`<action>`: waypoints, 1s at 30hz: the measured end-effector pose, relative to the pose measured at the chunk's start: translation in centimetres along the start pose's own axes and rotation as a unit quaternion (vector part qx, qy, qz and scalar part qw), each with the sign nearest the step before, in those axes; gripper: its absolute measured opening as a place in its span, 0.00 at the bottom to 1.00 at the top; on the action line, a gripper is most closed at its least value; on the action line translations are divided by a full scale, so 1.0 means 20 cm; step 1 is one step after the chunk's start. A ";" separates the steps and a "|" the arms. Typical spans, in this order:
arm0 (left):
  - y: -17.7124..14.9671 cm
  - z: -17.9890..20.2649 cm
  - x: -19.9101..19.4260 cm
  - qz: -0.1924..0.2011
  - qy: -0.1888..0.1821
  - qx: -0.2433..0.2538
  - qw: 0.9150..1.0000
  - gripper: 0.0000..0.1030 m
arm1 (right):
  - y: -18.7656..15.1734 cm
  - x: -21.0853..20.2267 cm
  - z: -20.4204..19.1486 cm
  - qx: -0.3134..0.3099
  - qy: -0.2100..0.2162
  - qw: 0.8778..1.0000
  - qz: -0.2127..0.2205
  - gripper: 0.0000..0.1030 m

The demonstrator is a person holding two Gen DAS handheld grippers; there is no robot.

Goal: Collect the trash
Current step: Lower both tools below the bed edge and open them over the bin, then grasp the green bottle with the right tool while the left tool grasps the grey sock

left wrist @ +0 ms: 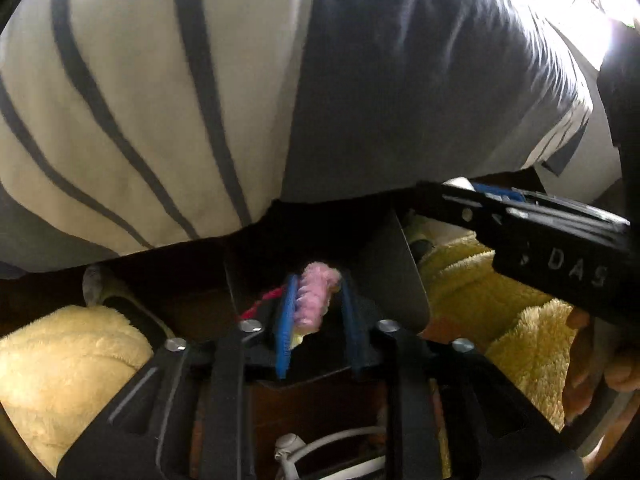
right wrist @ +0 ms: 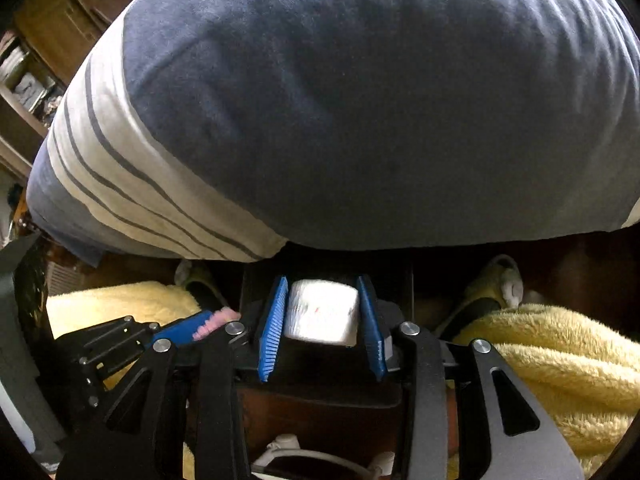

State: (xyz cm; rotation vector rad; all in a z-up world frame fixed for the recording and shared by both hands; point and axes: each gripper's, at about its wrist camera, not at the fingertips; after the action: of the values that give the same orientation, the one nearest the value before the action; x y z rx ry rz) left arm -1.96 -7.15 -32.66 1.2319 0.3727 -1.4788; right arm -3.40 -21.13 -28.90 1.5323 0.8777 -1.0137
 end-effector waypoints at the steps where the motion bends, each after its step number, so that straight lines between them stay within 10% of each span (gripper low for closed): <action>1: 0.01 0.00 0.00 0.002 -0.003 0.003 1.000 0.35 | 0.01 0.00 0.00 0.001 0.001 1.000 0.001 0.44; 9: 0.02 0.03 -0.11 0.038 0.035 0.028 0.998 0.56 | 0.09 -0.16 0.03 0.013 -0.036 0.998 0.048 0.57; 14: 0.10 0.07 -0.39 0.121 0.080 0.057 0.988 0.82 | 0.16 -0.45 0.04 0.011 -0.094 0.980 0.174 0.96; 30: 0.72 -0.09 -0.87 0.221 0.150 0.076 0.961 0.92 | 0.84 -0.64 0.03 0.029 -0.089 0.964 0.249 0.97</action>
State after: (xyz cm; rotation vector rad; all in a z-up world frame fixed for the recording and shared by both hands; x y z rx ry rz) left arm 8.48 -1.21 -13.35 1.5530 0.1675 -0.9518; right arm 7.18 -25.15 -10.98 1.5747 0.3094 -0.7934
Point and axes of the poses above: each gripper's, at about its wrist camera, not at the fingertips, and x roughly the way its jaws point, z to its right, y to its top, and after that the axes turned 13 degrees about -y, right-handed
